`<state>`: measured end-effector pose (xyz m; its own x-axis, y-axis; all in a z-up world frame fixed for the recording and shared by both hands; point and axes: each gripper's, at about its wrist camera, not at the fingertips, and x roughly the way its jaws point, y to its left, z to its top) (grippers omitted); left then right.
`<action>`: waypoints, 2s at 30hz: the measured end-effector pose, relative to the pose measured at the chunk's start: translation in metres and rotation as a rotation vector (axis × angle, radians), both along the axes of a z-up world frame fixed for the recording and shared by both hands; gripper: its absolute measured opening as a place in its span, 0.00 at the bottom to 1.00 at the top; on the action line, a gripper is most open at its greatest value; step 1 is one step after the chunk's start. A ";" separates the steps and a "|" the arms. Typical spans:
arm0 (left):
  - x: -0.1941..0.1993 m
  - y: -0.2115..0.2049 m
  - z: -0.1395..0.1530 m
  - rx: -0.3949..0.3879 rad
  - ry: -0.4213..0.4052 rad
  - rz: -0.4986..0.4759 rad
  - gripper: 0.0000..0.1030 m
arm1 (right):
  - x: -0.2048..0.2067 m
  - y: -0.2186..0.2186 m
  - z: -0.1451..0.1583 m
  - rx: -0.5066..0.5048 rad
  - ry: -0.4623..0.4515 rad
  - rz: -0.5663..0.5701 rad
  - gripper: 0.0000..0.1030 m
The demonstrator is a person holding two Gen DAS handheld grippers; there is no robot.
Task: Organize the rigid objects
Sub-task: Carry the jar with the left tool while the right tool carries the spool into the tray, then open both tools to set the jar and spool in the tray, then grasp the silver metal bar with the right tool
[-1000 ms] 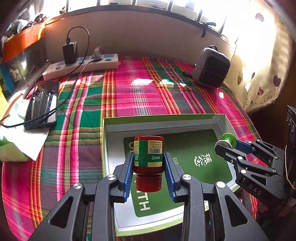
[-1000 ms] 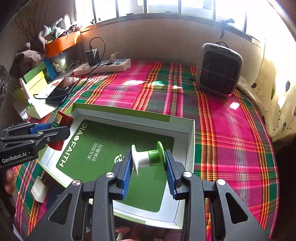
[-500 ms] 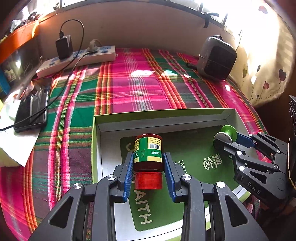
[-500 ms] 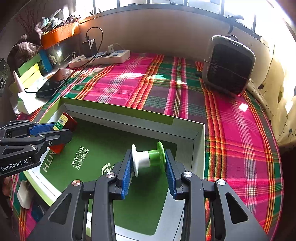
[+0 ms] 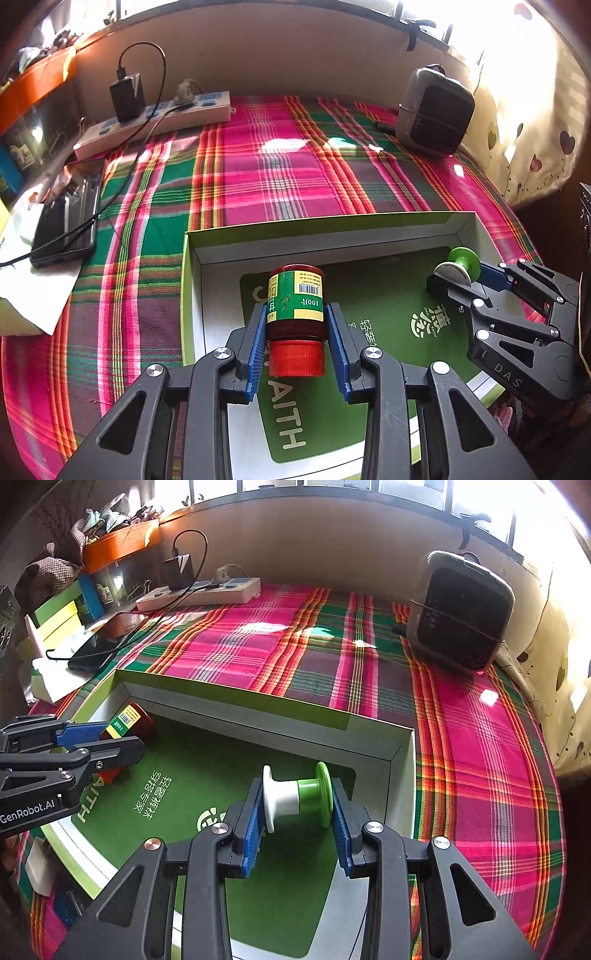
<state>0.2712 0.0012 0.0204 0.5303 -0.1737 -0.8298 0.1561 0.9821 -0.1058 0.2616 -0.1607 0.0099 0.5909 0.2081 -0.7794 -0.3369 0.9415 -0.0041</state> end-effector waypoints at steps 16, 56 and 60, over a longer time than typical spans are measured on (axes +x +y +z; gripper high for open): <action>-0.010 0.005 0.010 -0.057 -0.013 0.004 0.39 | -0.005 -0.005 0.005 0.049 -0.007 -0.017 0.49; -0.135 0.062 0.023 -0.129 -0.103 0.167 0.40 | -0.128 -0.068 0.025 0.170 -0.061 -0.186 0.54; -0.145 0.066 0.014 -0.132 -0.082 0.183 0.40 | -0.142 -0.075 0.015 0.156 -0.039 -0.207 0.54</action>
